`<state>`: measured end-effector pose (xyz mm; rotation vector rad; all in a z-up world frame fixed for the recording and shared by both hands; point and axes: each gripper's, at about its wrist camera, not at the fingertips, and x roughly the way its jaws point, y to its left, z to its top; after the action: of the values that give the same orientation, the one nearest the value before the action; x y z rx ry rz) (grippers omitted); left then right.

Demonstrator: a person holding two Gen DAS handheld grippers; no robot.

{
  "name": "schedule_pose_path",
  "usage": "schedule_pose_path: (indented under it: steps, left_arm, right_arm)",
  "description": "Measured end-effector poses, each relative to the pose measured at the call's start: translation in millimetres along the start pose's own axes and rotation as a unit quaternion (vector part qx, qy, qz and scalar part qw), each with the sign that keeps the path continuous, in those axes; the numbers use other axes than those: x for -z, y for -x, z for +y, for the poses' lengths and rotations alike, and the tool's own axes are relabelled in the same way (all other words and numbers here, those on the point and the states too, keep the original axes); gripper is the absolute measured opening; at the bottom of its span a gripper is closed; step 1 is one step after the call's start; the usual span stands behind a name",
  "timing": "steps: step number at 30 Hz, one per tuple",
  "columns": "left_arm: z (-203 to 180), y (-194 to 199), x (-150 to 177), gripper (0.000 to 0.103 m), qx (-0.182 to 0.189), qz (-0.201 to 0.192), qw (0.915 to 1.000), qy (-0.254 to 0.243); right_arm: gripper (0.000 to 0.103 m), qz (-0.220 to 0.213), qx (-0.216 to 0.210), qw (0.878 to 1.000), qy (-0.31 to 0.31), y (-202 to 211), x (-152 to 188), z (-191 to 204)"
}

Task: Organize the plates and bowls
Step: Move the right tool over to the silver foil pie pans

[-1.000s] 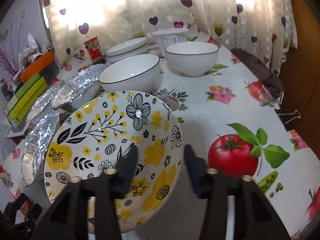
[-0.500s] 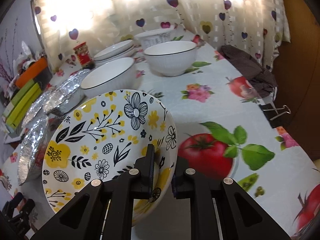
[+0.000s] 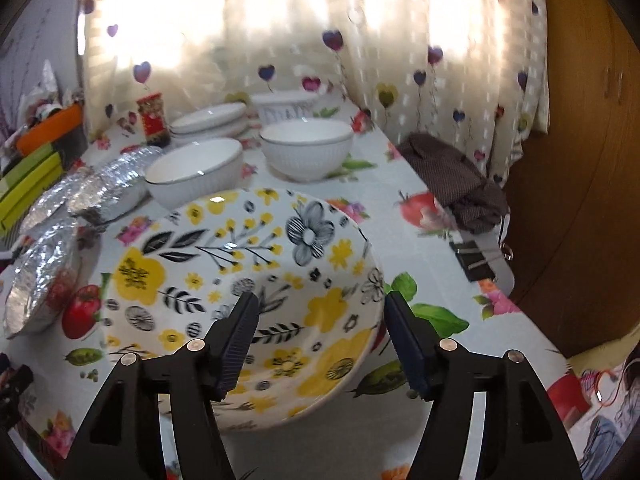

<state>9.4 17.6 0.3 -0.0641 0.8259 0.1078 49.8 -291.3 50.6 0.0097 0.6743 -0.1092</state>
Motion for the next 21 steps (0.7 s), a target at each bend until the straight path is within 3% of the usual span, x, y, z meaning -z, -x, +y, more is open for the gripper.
schedule_pose_path:
  steps: [5, 8, 11, 21]
  left_arm:
    - [2, 0, -3, 0.082, 0.004, 0.008, 1.0000, -0.004]
    - [2, 1, -4, 0.082, -0.008, 0.010, 0.9999, -0.009]
    - [3, 6, -5, 0.082, -0.012, 0.005, 0.9998, -0.014]
    - [12, 25, -17, 0.082, -0.025, -0.023, 0.9994, -0.012]
  right_arm:
    - [0.068, -0.031, -0.006, 0.999, 0.006, 29, 2, 19]
    - [0.069, -0.041, -0.048, 0.998, 0.025, 44, 9, 45]
    - [0.069, -0.027, -0.092, 0.994, 0.052, 43, 13, 72]
    - [0.070, 0.001, -0.155, 0.985, 0.076, 33, 8, 114]
